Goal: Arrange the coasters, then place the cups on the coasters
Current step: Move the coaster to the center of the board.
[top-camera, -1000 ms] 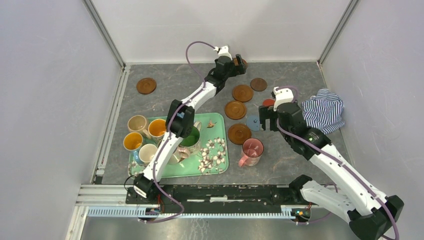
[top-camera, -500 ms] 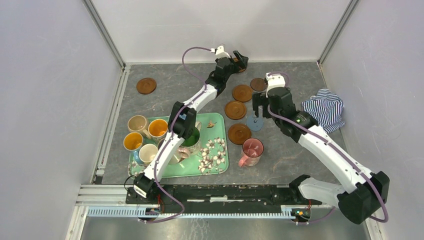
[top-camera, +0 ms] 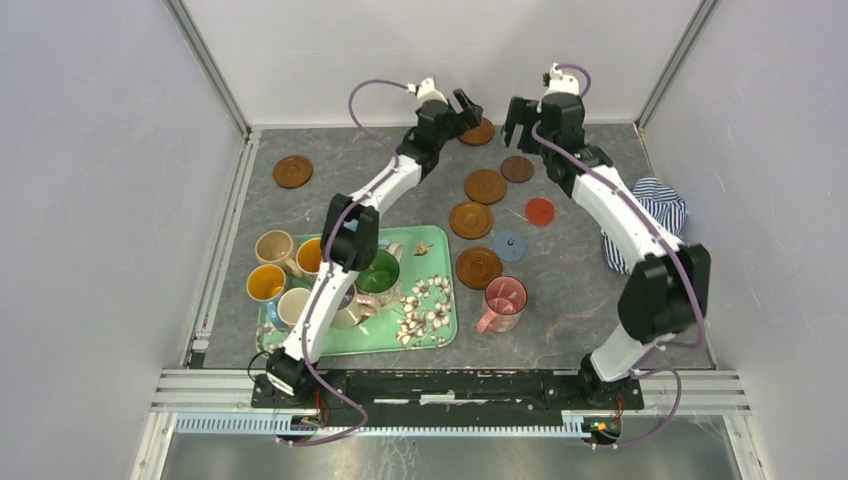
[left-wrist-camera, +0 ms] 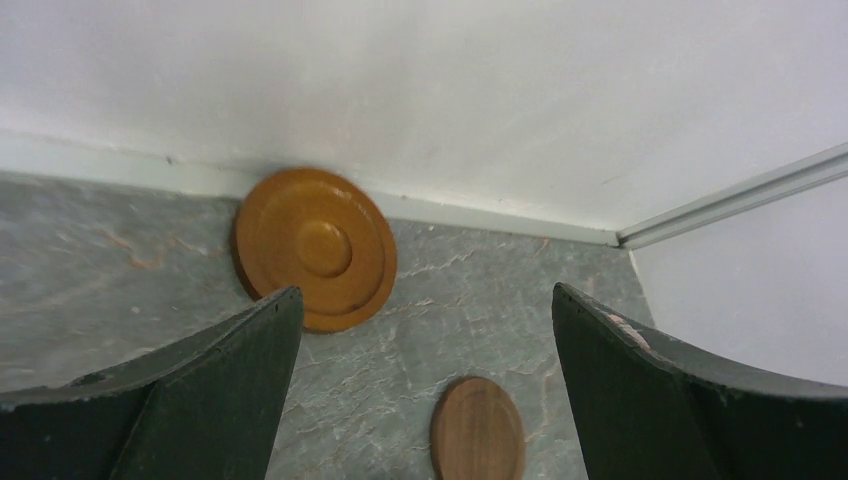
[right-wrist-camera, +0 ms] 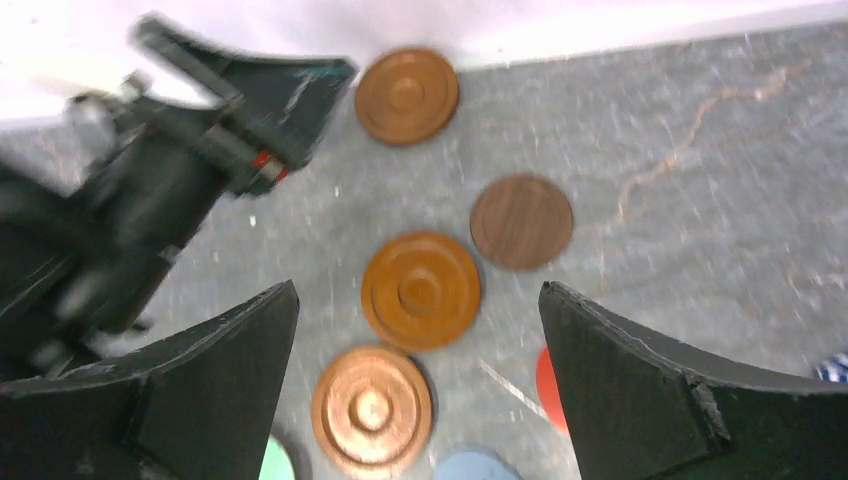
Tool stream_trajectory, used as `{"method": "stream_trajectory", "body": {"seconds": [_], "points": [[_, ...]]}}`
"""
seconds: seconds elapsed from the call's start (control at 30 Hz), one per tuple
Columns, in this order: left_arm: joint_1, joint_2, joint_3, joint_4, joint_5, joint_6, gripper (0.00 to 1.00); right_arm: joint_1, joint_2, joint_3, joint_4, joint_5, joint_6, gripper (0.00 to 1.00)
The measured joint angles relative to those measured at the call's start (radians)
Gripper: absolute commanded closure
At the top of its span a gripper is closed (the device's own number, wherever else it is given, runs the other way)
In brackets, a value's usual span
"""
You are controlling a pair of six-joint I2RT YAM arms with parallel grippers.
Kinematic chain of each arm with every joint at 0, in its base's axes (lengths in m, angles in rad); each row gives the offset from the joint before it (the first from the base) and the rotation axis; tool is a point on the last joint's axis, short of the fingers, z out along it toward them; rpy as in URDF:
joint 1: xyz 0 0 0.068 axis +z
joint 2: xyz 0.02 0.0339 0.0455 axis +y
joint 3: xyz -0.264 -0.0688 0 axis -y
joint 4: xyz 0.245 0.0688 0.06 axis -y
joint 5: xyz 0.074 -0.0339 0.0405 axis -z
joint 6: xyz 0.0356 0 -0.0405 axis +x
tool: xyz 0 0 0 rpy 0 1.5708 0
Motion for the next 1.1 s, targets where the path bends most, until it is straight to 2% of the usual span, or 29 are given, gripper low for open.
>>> {"method": "stream_trajectory", "body": {"seconds": [0.17, 0.33, 0.53, 0.8, 1.1], "points": [[0.02, -0.254, -0.151, -0.069, -0.008, 0.041, 0.0, -0.06, 0.198, 0.177, 0.068, -0.06, 0.026, 0.02], [0.026, -0.624, -0.409, -0.067, -0.006, 0.06, 0.0, -0.126, 0.403, 0.29, 0.14, -0.137, 0.048, 0.02], [0.014, -0.917, -0.674, -0.088, 0.008, 0.086, 0.0, -0.152, 0.663, 0.456, 0.187, -0.178, 0.052, 0.02], [0.002, -1.124, -0.928, -0.236, 0.011, 0.156, 0.0, -0.142, 0.924, 0.635, 0.306, -0.198, 0.06, 0.02], [0.001, -1.27, -0.982, -0.316, 0.012, 0.212, 0.0, -0.12, 1.067, 0.731, 0.42, -0.181, 0.072, 0.02]]}}
